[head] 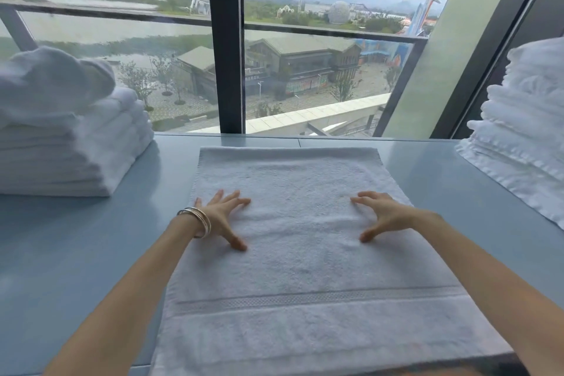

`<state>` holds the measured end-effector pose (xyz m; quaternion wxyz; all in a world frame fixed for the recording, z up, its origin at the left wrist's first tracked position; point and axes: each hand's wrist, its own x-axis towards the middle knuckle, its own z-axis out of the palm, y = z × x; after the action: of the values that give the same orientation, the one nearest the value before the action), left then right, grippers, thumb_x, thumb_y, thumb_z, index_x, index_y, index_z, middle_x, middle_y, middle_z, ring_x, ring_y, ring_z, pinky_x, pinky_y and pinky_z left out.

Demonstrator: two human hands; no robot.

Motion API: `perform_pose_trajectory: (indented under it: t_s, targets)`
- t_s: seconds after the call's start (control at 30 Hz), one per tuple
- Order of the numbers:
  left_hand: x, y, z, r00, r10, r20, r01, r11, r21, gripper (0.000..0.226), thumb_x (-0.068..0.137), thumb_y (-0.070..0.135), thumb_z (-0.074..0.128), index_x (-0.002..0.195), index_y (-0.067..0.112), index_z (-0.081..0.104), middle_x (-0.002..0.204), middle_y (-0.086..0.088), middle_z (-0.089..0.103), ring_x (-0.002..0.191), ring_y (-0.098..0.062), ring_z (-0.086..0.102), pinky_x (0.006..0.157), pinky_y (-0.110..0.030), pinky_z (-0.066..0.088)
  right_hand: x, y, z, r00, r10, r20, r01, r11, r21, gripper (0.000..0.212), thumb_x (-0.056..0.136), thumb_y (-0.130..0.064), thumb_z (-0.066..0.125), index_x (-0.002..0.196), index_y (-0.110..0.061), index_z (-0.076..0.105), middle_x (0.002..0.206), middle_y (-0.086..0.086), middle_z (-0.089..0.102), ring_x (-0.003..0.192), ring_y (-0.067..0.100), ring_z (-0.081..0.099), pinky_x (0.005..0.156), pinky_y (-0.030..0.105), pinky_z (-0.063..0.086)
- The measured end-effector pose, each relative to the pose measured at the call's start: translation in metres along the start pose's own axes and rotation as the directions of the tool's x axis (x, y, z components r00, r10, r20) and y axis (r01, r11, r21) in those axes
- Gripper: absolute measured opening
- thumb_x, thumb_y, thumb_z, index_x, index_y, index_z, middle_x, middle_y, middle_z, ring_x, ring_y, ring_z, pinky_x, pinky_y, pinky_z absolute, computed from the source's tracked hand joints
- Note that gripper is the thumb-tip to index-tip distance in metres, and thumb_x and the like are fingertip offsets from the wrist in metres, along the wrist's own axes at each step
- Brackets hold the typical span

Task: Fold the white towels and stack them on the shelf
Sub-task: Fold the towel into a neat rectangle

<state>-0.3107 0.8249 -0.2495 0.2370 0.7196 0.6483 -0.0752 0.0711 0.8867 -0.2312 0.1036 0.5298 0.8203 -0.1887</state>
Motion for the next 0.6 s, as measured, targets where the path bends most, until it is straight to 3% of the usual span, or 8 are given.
perform_pose_trajectory:
  t_s: [0.1,0.2,0.3,0.37,0.47,0.6]
  targets:
    - [0.003,0.008,-0.010,0.999,-0.035,-0.015,0.036,0.998,0.043,0.117,0.049,0.058,0.083,0.143,0.042,0.017,0.156,0.014,-0.004,0.144,-0.022,-0.009,0.109,-0.063,0.000,-0.004,0.005,-0.008,0.998,0.061,0.006,-0.060,0.991,-0.117,0.120,0.042,-0.080,0.064,0.145,-0.033,0.023,0.150,-0.012,0.017,0.139,0.018,0.012,0.113,0.050,0.013]
    - [0.005,0.018,-0.019,0.996,-0.060,-0.070,0.069,0.989,0.129,0.101,0.052,0.053,0.084,0.137,0.037,0.034,0.151,0.008,0.022,0.141,-0.023,0.010,0.112,-0.058,0.010,0.000,-0.004,-0.010,0.997,0.041,-0.062,-0.052,0.979,-0.195,0.094,0.056,-0.064,0.075,0.136,-0.029,0.040,0.136,-0.006,0.036,0.129,0.018,0.029,0.107,0.043,0.025]
    - [0.008,0.024,-0.023,0.957,-0.108,-0.269,0.168,0.964,0.208,0.063,0.061,0.050,0.078,0.117,0.029,0.056,0.127,0.005,0.050,0.123,-0.022,0.039,0.101,-0.044,0.030,0.003,-0.013,-0.014,0.993,0.025,-0.115,-0.042,0.988,-0.151,0.066,0.060,-0.053,0.080,0.113,-0.024,0.055,0.111,-0.003,0.047,0.111,0.019,0.045,0.093,0.035,0.038]
    - [0.010,0.021,-0.020,0.920,-0.101,-0.378,0.188,0.962,0.199,0.041,0.070,0.044,0.072,0.105,0.026,0.061,0.115,0.002,0.058,0.110,-0.022,0.052,0.092,-0.037,0.036,0.002,-0.015,-0.013,0.989,0.016,-0.147,-0.029,0.996,-0.088,0.049,0.062,-0.048,0.081,0.098,-0.024,0.057,0.103,-0.003,0.051,0.102,0.020,0.050,0.087,0.033,0.042]
    - [0.009,0.016,-0.019,0.919,-0.078,-0.387,0.166,0.966,0.199,0.028,0.076,0.036,0.068,0.100,0.025,0.062,0.111,0.002,0.060,0.103,-0.023,0.058,0.082,-0.032,0.040,-0.002,-0.009,-0.011,0.989,-0.008,-0.145,0.012,1.000,0.024,0.045,0.064,-0.035,0.083,0.101,-0.019,0.062,0.106,0.003,0.055,0.103,0.022,0.052,0.088,0.032,0.043]
    - [0.006,0.016,-0.021,0.919,-0.043,-0.391,0.158,0.951,0.266,0.026,0.080,0.031,0.065,0.103,0.021,0.062,0.112,-0.001,0.060,0.104,-0.025,0.058,0.075,-0.029,0.040,-0.016,0.001,-0.014,0.999,0.004,-0.035,-0.001,0.997,0.076,0.057,0.067,-0.021,0.082,0.118,-0.018,0.058,0.113,0.000,0.042,0.109,0.017,0.047,0.092,0.020,0.036]
